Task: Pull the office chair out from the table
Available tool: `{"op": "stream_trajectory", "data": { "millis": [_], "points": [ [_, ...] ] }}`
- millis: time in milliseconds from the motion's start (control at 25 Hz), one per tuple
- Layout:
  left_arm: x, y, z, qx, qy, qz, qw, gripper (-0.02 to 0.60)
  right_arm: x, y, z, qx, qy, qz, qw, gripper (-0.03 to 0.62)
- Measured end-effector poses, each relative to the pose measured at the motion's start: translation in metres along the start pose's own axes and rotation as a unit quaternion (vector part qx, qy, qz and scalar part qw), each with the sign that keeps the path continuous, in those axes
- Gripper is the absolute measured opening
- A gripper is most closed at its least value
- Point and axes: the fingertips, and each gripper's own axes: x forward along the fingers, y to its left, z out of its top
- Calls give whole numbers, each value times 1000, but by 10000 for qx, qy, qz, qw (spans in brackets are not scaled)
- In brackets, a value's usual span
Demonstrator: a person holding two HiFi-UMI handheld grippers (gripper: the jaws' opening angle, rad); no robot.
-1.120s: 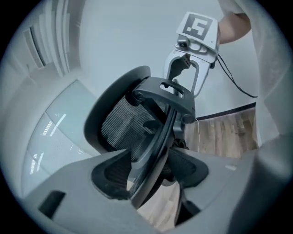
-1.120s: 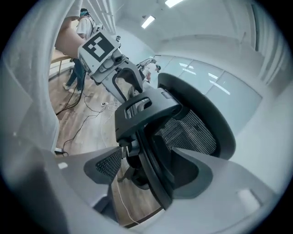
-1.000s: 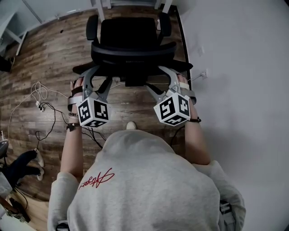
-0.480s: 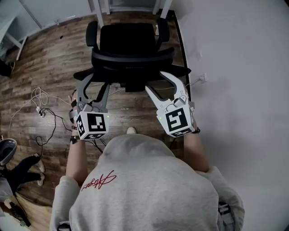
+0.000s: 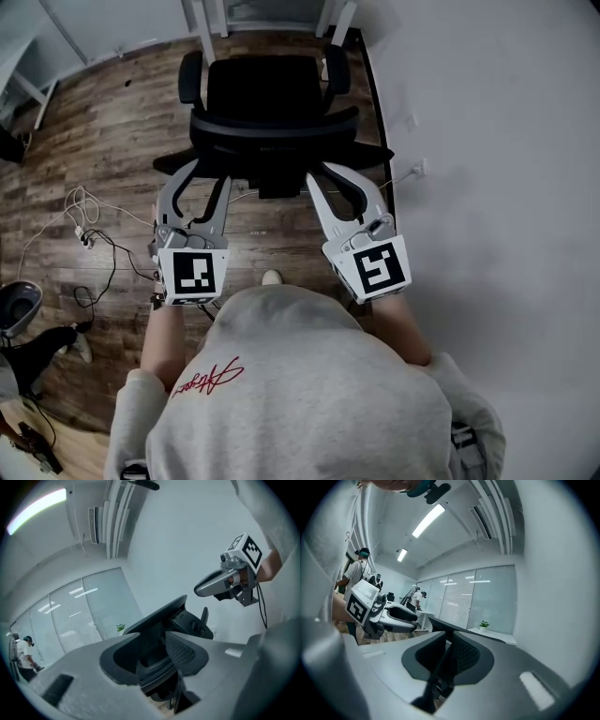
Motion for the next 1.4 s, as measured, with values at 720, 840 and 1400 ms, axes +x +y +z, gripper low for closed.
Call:
{"op": "stream_trajectory", "data": {
  "millis": [720,840,1400],
  "points": [
    [-9,-2,37,26,-646,66,9979,11,-10,-1,20,80,-343,-237,9991,0],
    [-12,-2,45,28,-715,58,9974,6,-11,-1,21,141,-344,-223,9991,0],
    [-16,4,53,-1193,-1100,116,9867,-3,-8,-3,24,247,-368,-236,9987,0]
  ]
}}
